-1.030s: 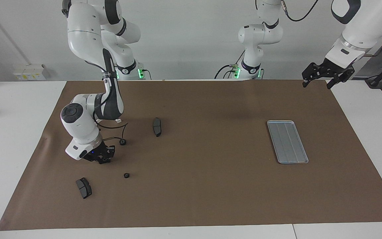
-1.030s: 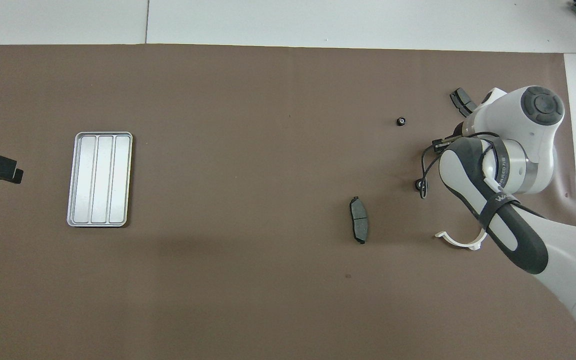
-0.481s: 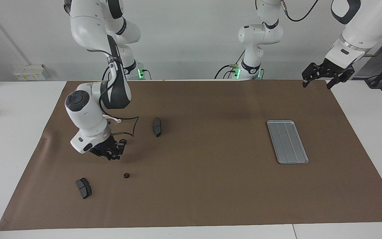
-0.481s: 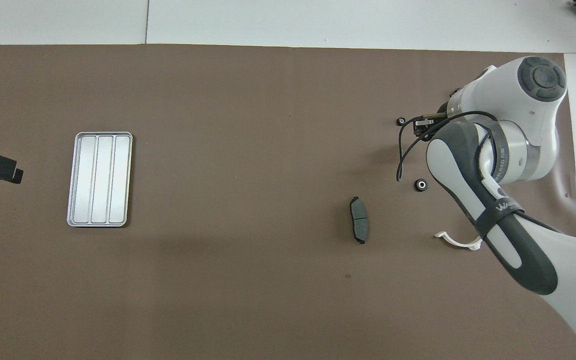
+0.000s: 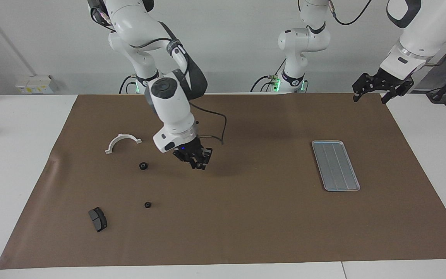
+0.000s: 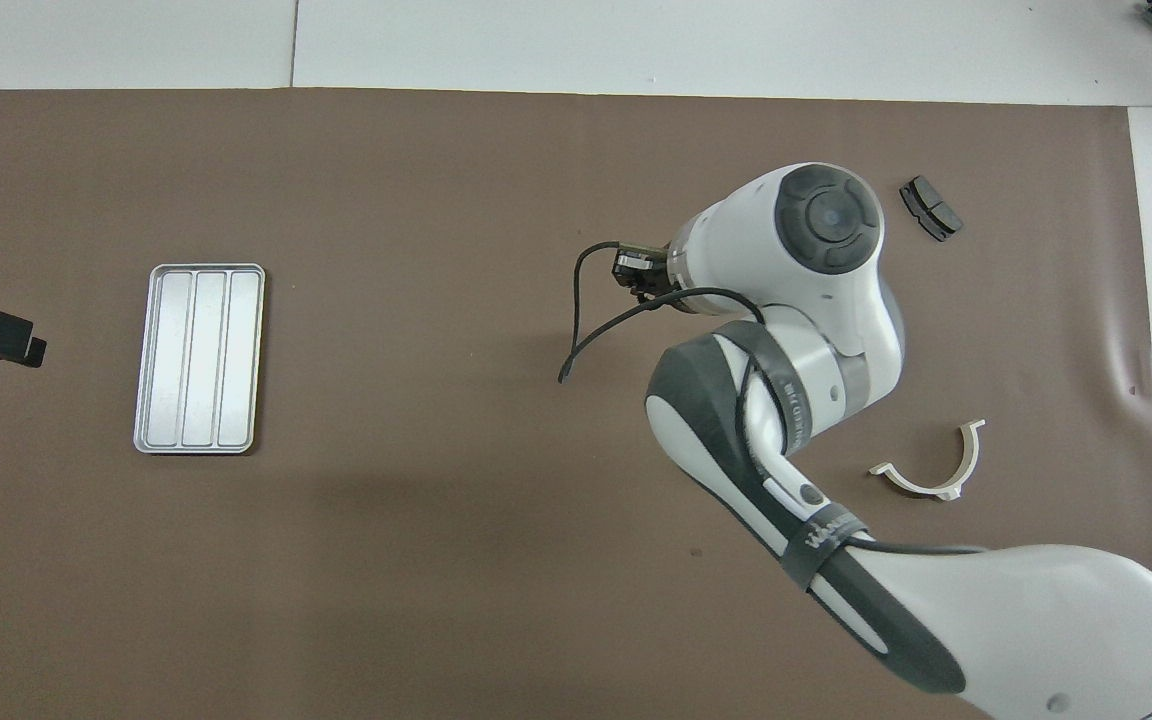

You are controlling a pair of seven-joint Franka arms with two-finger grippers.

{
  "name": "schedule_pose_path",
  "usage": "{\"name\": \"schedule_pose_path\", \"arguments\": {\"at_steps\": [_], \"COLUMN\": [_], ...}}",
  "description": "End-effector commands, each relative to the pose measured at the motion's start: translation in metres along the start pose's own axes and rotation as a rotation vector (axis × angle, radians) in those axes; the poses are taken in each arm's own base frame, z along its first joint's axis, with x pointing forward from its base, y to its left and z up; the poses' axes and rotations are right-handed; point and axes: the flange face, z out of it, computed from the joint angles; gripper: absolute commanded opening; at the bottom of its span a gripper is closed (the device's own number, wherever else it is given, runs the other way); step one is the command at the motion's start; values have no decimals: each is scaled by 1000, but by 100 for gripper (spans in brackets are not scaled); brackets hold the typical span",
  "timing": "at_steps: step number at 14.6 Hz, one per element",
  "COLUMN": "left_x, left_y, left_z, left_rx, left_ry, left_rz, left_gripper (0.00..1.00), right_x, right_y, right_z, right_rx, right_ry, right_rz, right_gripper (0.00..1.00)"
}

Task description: Pick bearing gear from pile to tray

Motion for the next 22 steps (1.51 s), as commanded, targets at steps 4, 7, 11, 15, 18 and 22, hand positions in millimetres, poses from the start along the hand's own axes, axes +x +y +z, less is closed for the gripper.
{"name": "schedule_pose_path", "arguments": {"at_steps": [4,7,11,15,18,22], "left_x": [-9,-9,-2,13,28,47], "left_y": [-2,5,5,35,79,163], "left_z": [-1,0,1,21,47,101], "left_rx": [2,1,10,18,15,12], "left_ry": [-3,-19,35,81,102,118], "left_rz": [2,13,-4,15,-43,-125], "left_gripper": [100,100,100,100,100,100], "right_x": [-44,-67,-72,-64,-32,-13], "right_y": [-81,-98,-100,-99,-65,-12], "right_z": [83,100,106,89,53,13], "right_rx": [-19,-34,-25,-60,-110,-184], "right_ry": [82,106,114,187,227,198], "right_rz": [11,6,22,-34,-22,-149], "right_gripper": [0,0,70,100,100,100]}}
